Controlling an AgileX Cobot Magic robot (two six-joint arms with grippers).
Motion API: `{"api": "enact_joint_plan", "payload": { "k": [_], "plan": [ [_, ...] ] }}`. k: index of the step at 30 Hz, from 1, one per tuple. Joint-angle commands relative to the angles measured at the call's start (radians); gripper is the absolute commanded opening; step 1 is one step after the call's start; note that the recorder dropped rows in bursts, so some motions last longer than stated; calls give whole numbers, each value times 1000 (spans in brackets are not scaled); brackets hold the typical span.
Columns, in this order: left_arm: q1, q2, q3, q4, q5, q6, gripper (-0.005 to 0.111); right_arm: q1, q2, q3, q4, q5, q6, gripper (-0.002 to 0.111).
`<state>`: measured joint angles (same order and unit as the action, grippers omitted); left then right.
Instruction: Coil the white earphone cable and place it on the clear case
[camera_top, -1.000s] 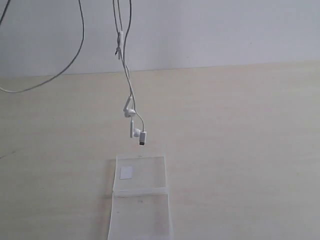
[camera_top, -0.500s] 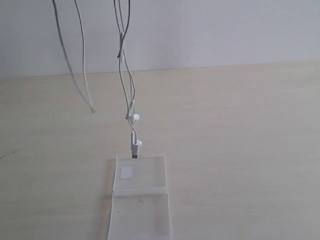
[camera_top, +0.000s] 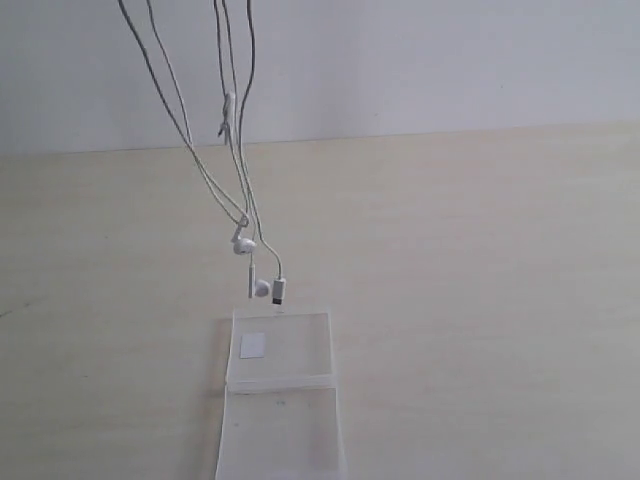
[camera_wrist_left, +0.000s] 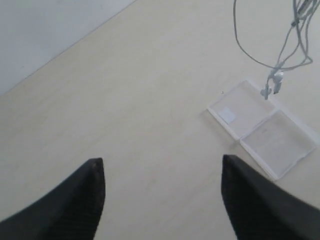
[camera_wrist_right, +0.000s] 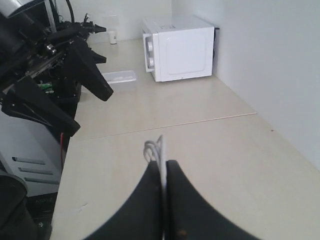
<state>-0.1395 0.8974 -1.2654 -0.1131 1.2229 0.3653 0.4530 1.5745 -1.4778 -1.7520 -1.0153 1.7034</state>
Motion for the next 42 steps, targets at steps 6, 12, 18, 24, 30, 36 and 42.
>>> {"api": "enact_joint_plan", "payload": {
  "k": [6, 12, 18, 24, 30, 36, 42],
  "plan": [
    [2, -2, 3, -163, -119, 1, 65, 1, 11, -7, 8, -8, 66, 0],
    [2, -2, 3, -197, -148, -1, 65, 1, 25, -7, 8, 82, 240, 0],
    [2, -2, 3, -233, -172, -2, 65, 1, 33, -5, 8, 316, 424, 0],
    [2, -2, 3, -239, -172, -5, 65, 1, 33, -5, 87, 478, 383, 0],
    [2, -2, 3, -199, -177, -3, 65, 1, 38, -5, 20, 473, 400, 0],
    [2, -2, 3, -207, -149, -3, 65, 1, 50, -5, 12, 247, 371, 0],
    [2, 0, 5, -210, -110, 0, 65, 1, 48, -5, 8, 52, 311, 0]
  ]
}}
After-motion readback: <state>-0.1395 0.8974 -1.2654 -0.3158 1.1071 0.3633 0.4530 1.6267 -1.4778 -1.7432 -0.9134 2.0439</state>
